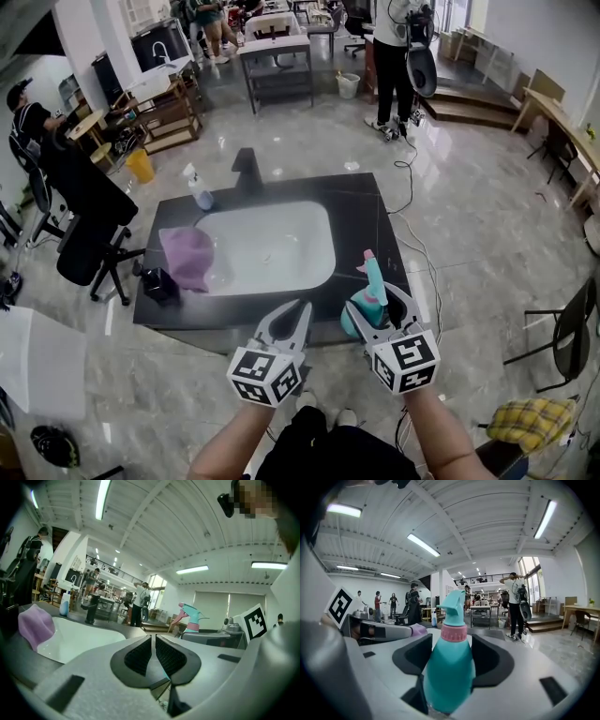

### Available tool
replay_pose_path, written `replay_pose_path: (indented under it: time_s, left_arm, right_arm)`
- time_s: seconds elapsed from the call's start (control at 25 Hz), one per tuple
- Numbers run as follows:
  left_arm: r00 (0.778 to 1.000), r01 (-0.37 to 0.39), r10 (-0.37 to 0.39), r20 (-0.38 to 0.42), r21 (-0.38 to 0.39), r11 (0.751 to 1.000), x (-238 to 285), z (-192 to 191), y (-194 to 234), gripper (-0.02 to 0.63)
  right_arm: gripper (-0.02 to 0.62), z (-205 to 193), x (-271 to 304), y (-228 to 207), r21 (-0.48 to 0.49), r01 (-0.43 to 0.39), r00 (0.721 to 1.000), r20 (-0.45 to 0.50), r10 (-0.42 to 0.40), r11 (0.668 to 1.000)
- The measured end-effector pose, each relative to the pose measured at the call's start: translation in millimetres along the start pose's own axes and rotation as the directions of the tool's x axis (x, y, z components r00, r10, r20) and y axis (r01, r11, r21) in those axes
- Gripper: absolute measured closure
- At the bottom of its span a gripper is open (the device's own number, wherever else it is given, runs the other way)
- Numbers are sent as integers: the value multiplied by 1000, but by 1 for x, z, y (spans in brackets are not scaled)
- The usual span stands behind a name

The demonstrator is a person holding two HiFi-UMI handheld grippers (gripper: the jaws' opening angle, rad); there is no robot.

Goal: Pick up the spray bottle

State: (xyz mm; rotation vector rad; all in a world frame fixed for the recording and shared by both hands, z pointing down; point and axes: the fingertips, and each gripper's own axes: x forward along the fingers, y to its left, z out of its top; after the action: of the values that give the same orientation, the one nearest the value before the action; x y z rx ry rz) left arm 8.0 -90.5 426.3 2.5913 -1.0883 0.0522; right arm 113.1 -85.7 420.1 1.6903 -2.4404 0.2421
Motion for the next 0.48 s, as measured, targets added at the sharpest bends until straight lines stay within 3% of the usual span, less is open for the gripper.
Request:
replay_pose_path:
  time_s: [0.48]
  left_arm:
    - [999, -21, 21, 27, 17, 1000, -30, -4, -26, 598]
  right_arm:
    - [347, -2, -36, 21, -27, -38, 999, 19, 38, 999]
